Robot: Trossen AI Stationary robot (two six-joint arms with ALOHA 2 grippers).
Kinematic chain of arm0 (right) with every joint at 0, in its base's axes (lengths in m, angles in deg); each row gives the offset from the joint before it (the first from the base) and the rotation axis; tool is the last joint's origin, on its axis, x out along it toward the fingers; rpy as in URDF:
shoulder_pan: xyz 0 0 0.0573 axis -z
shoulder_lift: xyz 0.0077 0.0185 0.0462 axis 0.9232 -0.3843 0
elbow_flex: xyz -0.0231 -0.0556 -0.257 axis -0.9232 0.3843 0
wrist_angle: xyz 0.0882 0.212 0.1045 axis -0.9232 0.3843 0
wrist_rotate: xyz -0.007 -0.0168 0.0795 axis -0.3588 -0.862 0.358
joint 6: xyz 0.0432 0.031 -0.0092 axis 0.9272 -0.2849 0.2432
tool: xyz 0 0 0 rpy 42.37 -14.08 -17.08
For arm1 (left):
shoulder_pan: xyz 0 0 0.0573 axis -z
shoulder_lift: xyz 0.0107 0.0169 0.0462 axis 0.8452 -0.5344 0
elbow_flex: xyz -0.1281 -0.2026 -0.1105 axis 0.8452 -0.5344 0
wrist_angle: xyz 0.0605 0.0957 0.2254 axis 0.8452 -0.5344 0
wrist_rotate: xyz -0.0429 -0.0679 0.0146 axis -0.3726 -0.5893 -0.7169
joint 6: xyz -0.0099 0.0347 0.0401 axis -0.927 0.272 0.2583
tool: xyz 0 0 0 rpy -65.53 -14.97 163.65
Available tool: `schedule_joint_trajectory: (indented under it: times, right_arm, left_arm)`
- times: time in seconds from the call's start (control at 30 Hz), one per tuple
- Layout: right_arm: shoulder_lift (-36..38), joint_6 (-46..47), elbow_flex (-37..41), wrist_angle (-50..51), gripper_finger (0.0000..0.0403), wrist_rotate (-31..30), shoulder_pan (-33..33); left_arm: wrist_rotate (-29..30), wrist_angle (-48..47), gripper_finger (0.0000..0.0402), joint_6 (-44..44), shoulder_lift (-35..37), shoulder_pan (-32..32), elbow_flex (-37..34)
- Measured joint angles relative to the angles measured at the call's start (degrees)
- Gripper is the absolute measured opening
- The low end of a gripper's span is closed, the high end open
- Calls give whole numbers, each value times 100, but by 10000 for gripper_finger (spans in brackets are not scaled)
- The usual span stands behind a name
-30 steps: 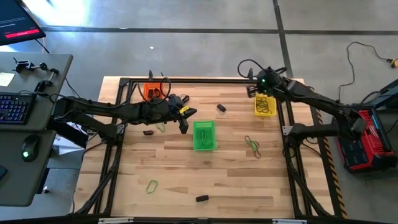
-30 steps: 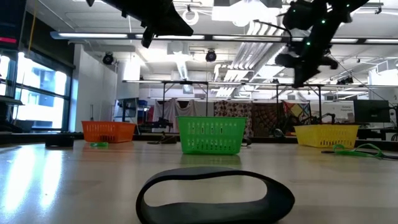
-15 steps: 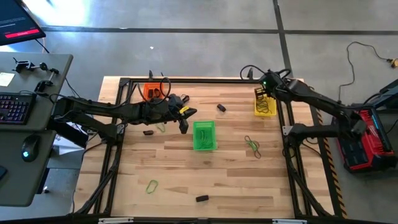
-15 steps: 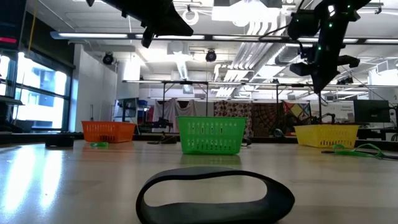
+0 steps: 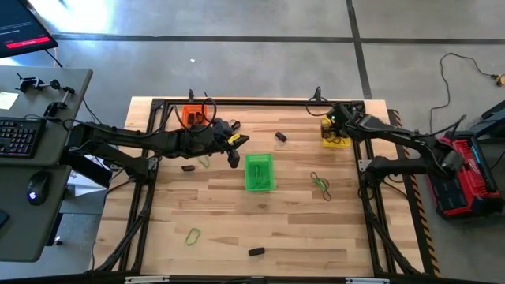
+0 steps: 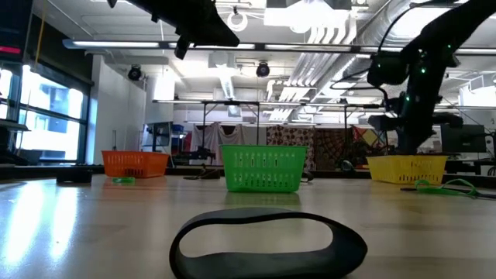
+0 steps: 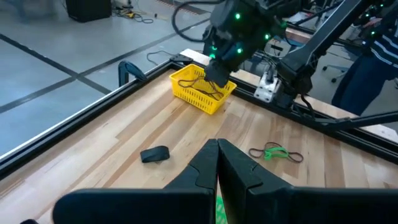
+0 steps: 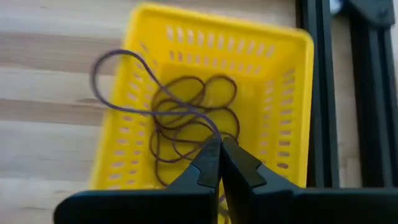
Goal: Sort rubber bands into baskets
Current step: Put the purple rubber band into the yellow bin
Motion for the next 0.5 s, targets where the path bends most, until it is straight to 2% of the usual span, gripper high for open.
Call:
schedule_joint_trajectory:
  times: [0.2,0.5]
  right_arm:
    - [2,66,211,-147,0,-6,4]
    - [2,32,-49,52,1,-325,59]
  left_arm:
    - [2,2,0,8,0,0,0]
    - [7,-1,0,-3,-2,0,0]
